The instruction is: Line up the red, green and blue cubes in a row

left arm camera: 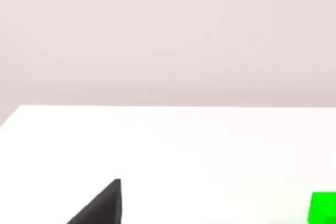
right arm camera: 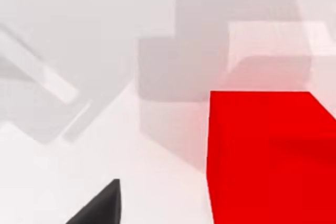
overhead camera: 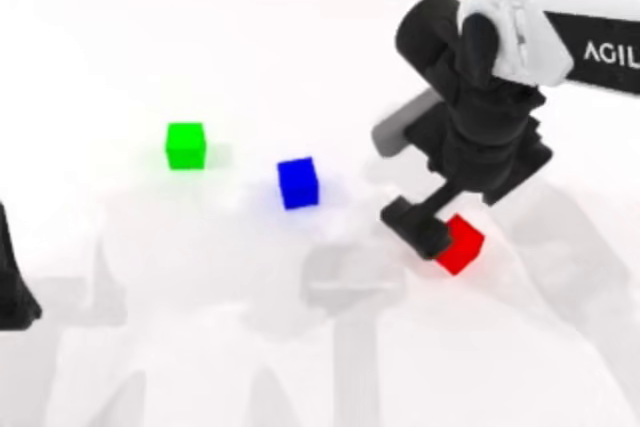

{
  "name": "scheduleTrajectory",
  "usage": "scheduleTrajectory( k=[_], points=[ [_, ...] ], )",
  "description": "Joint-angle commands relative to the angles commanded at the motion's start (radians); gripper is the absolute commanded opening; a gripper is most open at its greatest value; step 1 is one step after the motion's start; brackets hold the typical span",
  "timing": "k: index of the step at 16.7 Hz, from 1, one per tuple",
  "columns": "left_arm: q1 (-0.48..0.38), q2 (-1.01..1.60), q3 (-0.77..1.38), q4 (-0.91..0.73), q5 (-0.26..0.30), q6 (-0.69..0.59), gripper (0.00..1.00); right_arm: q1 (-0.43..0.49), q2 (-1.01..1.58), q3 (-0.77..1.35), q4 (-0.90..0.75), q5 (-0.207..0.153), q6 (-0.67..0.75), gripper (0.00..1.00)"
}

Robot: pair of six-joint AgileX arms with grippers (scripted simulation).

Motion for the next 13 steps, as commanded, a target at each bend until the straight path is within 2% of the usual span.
scheduleTrajectory(
  k=[4, 9, 13],
  points=[
    [0.000, 0.000, 0.000, 0.000, 0.000, 0.000, 1.00, 0.002, 0.061, -0.096, 0.163, 0.001, 0.003, 1.00],
    [0.000, 0.000, 0.000, 0.000, 0.000, 0.000, 1.00, 0.003, 0.077, -0.117, 0.194, 0.001, 0.004, 1.00],
    [0.000, 0.000, 0.000, 0.000, 0.000, 0.000, 1.00, 0.003, 0.077, -0.117, 0.194, 0.001, 0.004, 0.70]
  ],
)
